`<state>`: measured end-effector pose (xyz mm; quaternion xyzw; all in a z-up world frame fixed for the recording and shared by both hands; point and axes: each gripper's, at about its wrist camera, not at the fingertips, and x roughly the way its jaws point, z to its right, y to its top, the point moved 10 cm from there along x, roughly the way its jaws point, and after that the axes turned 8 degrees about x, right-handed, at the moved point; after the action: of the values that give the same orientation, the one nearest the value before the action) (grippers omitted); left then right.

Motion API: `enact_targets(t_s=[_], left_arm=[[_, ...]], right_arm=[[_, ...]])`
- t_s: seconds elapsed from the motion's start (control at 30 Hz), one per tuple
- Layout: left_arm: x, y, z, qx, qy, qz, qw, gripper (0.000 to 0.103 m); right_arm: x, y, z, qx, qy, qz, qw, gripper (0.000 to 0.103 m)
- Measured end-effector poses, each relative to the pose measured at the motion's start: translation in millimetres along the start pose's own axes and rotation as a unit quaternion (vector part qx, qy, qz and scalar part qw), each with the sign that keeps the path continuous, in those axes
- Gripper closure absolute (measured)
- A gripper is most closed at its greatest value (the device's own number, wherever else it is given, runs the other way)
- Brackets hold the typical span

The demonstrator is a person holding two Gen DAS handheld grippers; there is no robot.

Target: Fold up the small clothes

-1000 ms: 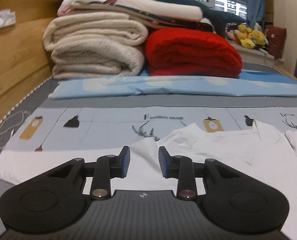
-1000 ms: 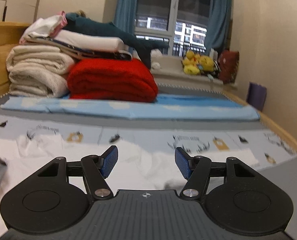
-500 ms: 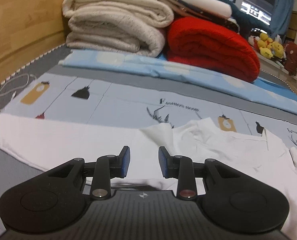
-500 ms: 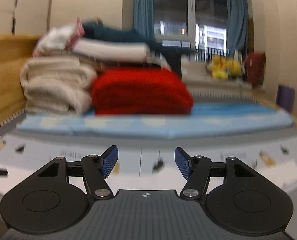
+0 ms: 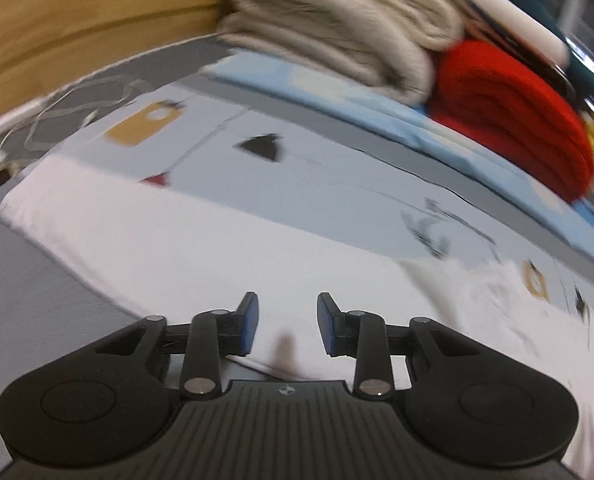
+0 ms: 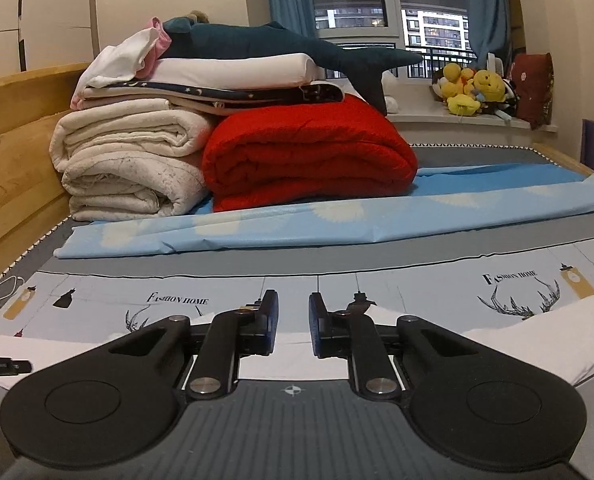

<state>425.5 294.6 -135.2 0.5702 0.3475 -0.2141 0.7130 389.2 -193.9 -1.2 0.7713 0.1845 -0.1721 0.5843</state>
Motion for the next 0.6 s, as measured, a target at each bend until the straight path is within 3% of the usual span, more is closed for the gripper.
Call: enact_targets(t_s=[0.13,0.2,0.33,0.43,0.53,0.57,0.6], left_arm=[[13.5,2.9,-59.5,-0.067,0.017,-0.010,0.9976,0.062],[20.1,3.5,-89.4,-0.102,0.029,-0.013,0.9943,0.053],[32.0,-4.1,-144.1,-0.193,0.051,-0.024,0.9796,0.051],[37.4,-6.4,-162.6,-0.247,0.047,-0.014,0.9677,0.051],[39.8,0.5,-162.3,-0.247,0.055,-0.001,0.9674,0.052],[40.6,2.4,-160.6,-0.243,0.062,0.000,0.9681,0.067],[40.7,2.6,-159.8,-0.236,0.074,-0.004,0.9690,0.101]], right_arm=[[9.1,-3.0,7.2,-0.002,-0.009,-0.010,1.000,0.086],[15.5,-5.9,10.8,-0.001,-0.011,-0.022,1.000,0.086],[27.6,-15.1,20.2,-0.002,-0.019,-0.048,0.999,0.086],[36.3,-23.6,24.4,0.002,-0.022,-0.075,0.997,0.086],[42.9,-32.4,28.9,0.013,-0.025,-0.101,0.994,0.086],[44.1,-34.3,30.0,0.020,-0.024,-0.107,0.994,0.086],[45.1,-36.0,30.6,0.025,-0.021,-0.113,0.993,0.086]])
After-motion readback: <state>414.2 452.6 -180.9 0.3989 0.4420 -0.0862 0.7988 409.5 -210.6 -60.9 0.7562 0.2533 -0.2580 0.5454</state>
